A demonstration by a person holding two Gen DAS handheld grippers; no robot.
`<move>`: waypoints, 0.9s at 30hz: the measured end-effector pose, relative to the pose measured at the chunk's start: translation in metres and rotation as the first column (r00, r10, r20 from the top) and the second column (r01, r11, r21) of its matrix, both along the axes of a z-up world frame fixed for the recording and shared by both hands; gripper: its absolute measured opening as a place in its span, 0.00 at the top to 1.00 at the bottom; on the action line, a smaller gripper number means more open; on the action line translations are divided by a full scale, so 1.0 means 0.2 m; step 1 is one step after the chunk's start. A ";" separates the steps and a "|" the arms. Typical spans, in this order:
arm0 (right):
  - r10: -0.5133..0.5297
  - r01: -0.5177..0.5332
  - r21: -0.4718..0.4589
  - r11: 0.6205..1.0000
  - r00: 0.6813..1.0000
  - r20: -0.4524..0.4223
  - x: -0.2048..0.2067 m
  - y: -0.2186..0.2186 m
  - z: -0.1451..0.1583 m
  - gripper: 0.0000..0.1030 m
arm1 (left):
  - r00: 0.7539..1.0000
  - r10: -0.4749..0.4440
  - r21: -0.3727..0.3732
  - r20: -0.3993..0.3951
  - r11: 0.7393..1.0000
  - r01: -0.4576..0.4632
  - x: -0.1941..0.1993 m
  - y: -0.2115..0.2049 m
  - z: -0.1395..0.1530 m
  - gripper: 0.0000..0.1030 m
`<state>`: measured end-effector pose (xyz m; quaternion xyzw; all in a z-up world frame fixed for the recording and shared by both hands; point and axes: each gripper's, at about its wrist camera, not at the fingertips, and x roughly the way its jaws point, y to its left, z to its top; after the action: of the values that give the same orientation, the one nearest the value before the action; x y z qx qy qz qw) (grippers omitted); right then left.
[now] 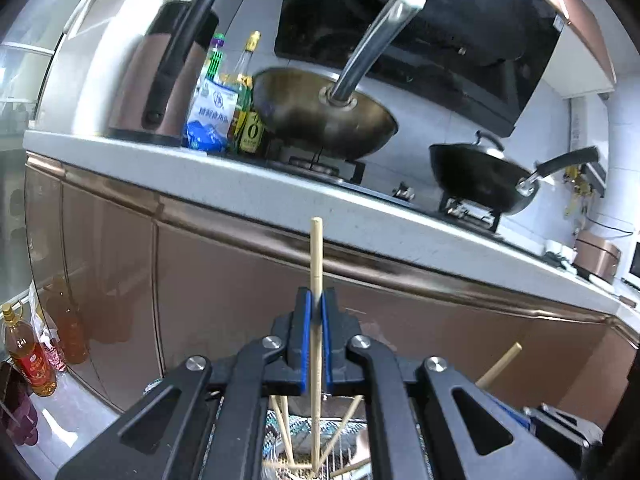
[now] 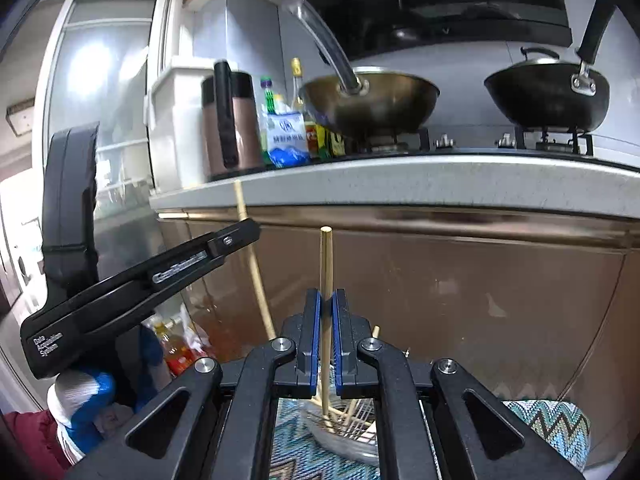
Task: Organize utensils
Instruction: 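Open the right tool to drop the chopstick in while the left releases its chopstick into the holder, then raise both open tools away from the holder and hold them still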
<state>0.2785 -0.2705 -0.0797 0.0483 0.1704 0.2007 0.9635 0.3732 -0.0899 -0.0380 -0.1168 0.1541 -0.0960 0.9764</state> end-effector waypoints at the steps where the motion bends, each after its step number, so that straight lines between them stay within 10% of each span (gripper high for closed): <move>1: -0.003 0.003 -0.009 1.000 1.000 -0.006 0.03 0.01 -0.03 0.95 | 1.000 0.003 0.000 -0.004 1.000 -0.003 0.02 -0.01 -0.02 0.95; 12: -0.017 0.013 -0.042 0.999 0.995 -0.094 0.17 0.03 -0.27 0.91 | 0.997 0.029 -0.015 -0.064 0.999 -0.030 0.17 0.03 -0.24 0.82; 16: -0.034 0.031 -0.038 0.999 0.996 -0.085 0.15 0.01 -0.26 0.71 | 0.998 0.038 -0.032 -0.040 0.999 -0.040 0.11 0.07 -0.19 0.75; 27: -0.075 0.074 -0.030 0.997 0.997 -0.034 -0.10 0.00 -0.08 0.70 | 0.997 0.082 -0.024 0.001 0.996 -0.082 -0.23 0.23 0.06 0.69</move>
<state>0.2593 -0.2713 -0.0949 0.0441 0.1884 0.1615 0.9677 0.3266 -0.0433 -0.0257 -0.1346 0.1471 -0.0580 0.9782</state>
